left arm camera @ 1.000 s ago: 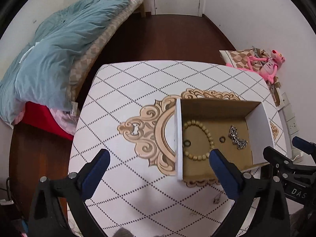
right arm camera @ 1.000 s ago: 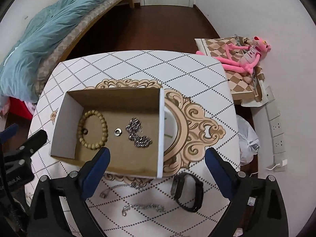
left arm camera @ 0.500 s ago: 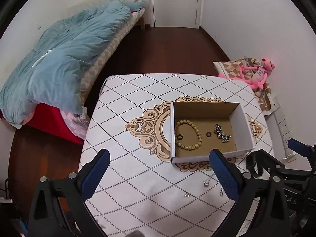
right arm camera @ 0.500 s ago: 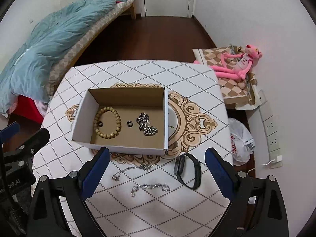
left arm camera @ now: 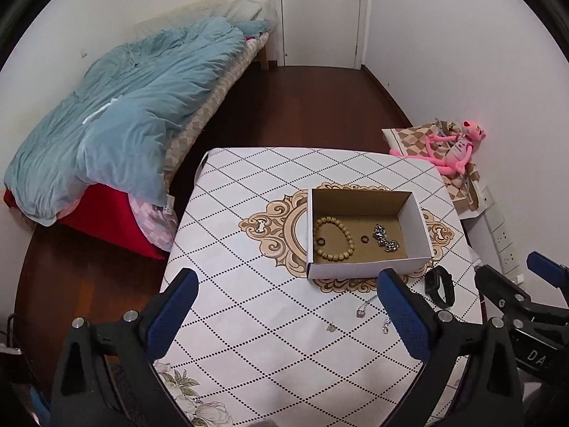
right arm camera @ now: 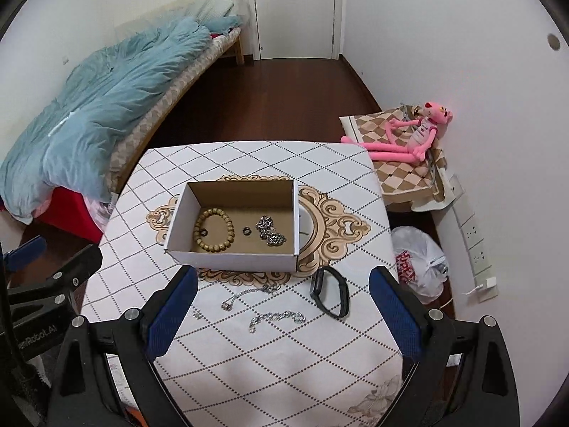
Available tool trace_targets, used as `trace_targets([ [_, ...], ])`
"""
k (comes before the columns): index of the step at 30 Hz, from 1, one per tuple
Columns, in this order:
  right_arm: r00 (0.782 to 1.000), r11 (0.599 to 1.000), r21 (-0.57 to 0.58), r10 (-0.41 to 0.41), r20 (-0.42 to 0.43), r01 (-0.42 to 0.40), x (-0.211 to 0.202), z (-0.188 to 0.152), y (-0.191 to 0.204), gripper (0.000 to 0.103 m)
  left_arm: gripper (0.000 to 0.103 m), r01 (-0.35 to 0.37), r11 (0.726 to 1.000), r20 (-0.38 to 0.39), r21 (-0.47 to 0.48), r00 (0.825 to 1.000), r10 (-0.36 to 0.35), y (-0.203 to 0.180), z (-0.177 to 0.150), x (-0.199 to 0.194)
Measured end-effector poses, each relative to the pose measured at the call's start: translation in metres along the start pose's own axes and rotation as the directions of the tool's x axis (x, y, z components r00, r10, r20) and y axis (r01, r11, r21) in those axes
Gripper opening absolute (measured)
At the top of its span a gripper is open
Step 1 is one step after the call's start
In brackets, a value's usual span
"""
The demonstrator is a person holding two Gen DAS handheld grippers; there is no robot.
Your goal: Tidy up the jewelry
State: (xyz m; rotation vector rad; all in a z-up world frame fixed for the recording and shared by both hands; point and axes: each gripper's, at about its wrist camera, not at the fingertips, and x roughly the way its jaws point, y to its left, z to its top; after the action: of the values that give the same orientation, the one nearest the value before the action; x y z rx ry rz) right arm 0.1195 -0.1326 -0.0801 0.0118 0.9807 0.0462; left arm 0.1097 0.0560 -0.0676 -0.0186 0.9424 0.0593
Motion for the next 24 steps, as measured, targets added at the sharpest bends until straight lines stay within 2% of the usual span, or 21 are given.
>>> trace_targets([
  [7,0.999,0.995,0.095,-0.019,-0.033,0.022,0.019,-0.023,-0.037,0.098,0.103,-0.038,0.999,-0.042,0.025,0.998,0.039,-0.008,-0.026,0.030],
  [11,0.994,0.983,0.175,-0.045,-0.104,0.063,0.051,-0.045,-0.074,0.098,0.103,-0.060,0.998,-0.107,0.037,0.992,0.063,-0.014,-0.046,0.059],
  [15,0.985,0.972,0.225,-0.028,-0.172,0.067,0.090,-0.067,-0.100,0.098,0.103,-0.086,0.995,-0.156,0.053,0.983,0.093,-0.020,-0.061,0.084],
  [18,0.984,0.976,0.211,-0.009,-0.176,0.046,0.114,-0.072,-0.102,0.098,0.103,-0.099,0.993,-0.186,0.064,0.977,0.109,-0.021,-0.069,0.098],
  [24,0.982,0.992,0.115,-0.033,-0.185,0.055,0.163,-0.060,-0.085,0.098,0.103,-0.123,0.991,-0.229,0.054,0.965,0.132,-0.010,-0.079,0.115],
])
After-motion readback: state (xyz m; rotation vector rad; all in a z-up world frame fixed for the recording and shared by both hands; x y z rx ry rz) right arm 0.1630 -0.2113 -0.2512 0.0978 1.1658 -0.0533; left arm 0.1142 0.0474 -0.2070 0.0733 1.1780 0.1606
